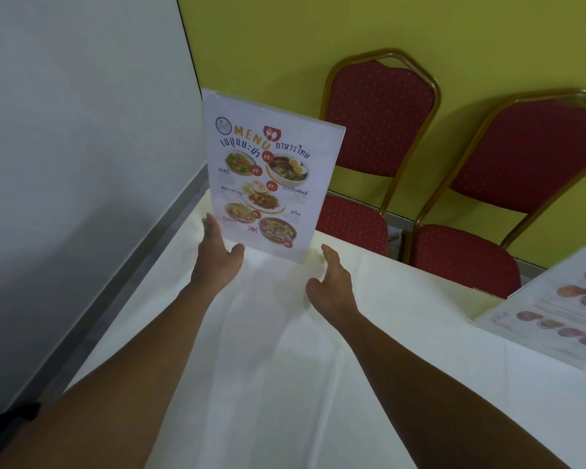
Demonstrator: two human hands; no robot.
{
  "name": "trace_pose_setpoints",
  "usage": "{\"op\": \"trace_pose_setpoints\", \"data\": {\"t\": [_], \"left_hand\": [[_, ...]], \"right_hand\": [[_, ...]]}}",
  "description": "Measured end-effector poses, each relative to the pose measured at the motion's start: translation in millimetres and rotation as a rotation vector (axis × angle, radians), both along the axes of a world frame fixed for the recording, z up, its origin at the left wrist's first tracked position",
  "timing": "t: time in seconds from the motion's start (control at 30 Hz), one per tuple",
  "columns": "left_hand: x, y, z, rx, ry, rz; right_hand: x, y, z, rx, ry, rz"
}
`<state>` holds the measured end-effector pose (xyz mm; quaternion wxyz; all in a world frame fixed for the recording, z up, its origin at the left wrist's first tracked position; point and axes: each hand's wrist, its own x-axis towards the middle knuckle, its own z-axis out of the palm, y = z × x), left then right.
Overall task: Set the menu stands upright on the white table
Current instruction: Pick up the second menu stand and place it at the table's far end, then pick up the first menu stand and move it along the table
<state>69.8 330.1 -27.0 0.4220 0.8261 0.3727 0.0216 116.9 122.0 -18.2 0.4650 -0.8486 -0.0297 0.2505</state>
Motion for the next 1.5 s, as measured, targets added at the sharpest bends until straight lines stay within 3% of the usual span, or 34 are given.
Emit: {"op": "trace_pose_setpoints", "data": {"t": [0.53,0.9,1.2,1.5], "left_hand": [[-16.8,-151.2,27.9,0.225,0.105,-0.541],[3.6,-322.2,56.8,0.196,0.177,-0.792],[32.4,-424.2,75.1,0.026,0.075,-0.690],[72.2,-466.2,79.2,-0.065,-0.065,-0.449]], "right_hand": [[-18.7,-154.3,25.3,-0.289,-0.142,0.068],[-39.8,-317.0,43.5,-0.270,-0.163,-0.152],[-20.2,-420.5,45.3,-0.107,-0.175,-0.478],[26.3,-445.7,53.0,0.095,-0.267,-0.527]]}}
